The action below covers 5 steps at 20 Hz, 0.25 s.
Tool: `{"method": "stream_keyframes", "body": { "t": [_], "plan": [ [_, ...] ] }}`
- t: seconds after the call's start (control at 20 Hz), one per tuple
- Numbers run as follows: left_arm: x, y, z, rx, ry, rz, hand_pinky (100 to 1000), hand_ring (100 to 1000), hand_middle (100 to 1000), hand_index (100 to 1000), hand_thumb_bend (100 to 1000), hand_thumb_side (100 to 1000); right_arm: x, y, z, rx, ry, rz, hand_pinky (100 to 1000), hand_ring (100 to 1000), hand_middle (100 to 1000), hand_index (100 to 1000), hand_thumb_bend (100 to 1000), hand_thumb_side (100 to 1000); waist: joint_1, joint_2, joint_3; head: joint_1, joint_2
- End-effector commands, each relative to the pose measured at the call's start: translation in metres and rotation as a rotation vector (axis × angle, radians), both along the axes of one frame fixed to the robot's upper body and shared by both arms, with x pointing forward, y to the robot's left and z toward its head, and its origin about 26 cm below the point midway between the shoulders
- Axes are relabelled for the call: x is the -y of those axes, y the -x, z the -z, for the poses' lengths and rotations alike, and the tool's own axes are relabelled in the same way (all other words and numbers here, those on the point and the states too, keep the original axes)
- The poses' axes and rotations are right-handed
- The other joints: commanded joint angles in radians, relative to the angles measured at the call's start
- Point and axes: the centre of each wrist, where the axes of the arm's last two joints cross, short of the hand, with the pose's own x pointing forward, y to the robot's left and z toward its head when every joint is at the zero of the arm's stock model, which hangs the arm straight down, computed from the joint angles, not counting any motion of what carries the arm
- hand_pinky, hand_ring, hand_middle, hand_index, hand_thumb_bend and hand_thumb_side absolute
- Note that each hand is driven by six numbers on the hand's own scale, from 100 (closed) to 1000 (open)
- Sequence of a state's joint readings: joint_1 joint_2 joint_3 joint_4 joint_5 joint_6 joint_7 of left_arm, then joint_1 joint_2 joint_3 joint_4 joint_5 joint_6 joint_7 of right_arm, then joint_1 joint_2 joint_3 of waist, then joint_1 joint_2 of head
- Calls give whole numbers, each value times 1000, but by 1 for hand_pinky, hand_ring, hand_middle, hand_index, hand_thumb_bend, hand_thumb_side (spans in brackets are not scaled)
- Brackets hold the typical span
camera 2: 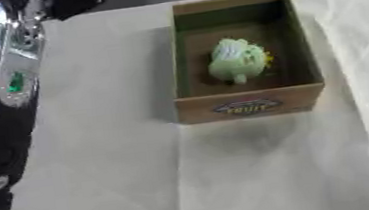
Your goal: Pick up objects on the table and place them in the box.
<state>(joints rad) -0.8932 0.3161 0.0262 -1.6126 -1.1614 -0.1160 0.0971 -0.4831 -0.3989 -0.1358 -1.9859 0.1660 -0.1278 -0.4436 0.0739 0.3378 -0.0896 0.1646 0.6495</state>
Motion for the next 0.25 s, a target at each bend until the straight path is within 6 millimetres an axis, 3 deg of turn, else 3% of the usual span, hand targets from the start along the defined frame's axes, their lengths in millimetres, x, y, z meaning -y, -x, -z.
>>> {"method": "stream_keyframes", "body": {
  "t": [0.05,0.25],
  "plan": [
    [-17,19,-12,98,74,-16,534,609,618,910,289,950,4,4,-7,32,11,25,798,823,616,742,100,1000,-12,-28,6,-13,-3],
    [-25,37,3,128,157,-13,530,603,614,915,288,953,7,5,-7,38,0,40,797,822,616,743,100,1000,-23,-27,19,-24,-11]
  ]
}}
